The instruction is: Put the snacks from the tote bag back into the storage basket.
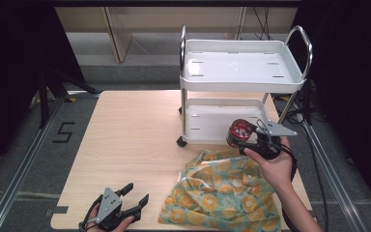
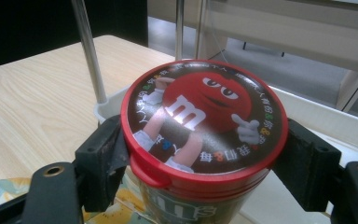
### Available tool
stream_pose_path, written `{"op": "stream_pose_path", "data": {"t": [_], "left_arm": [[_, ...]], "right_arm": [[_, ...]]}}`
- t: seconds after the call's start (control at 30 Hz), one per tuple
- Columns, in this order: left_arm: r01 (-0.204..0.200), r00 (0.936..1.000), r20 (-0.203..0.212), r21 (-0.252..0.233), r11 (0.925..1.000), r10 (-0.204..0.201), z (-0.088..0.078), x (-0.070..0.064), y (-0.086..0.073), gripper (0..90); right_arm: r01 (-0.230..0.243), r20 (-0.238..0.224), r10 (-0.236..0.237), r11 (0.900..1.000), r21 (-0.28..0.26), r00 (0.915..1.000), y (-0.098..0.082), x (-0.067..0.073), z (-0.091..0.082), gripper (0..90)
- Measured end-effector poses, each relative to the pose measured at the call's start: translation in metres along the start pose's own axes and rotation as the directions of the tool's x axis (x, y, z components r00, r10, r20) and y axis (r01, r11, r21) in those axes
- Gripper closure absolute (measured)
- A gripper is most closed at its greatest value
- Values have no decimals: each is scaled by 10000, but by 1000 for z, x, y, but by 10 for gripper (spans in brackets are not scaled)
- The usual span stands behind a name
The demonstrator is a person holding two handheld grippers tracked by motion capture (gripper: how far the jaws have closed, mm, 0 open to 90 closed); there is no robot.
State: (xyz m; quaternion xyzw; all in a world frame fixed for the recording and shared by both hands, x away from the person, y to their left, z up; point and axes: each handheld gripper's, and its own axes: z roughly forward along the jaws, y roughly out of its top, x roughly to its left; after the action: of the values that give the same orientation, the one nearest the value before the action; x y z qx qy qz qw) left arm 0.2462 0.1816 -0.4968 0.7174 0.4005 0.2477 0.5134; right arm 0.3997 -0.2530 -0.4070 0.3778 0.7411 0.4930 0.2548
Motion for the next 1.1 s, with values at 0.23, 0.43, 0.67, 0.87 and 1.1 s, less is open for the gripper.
{"op": "stream_pose_path", "data": {"t": [0.23,0.43,0.67,0.87,1.1], "left_arm": [[3,10000,42,-42,10000,-3,1,0,0,329],[-11,10000,-2,-2,10000,11,0,0,0,329],[20,10000,-1,-19,10000,-20,0,0,0,329],[15,10000,0,-23,10000,-15,0,0,0,329],[21,10000,4,-21,10000,-21,0,0,0,329]], "right_arm": [[288,61,-288,9995,-84,9996,1,-4,2,261],[216,-9,-216,9997,-102,9998,1,-4,4,261],[107,59,-107,9999,5,9999,2,-4,5,261],[76,175,-71,9997,-238,9998,3,-4,7,261],[138,36,-138,9999,-88,9999,5,-6,7,261]]}}
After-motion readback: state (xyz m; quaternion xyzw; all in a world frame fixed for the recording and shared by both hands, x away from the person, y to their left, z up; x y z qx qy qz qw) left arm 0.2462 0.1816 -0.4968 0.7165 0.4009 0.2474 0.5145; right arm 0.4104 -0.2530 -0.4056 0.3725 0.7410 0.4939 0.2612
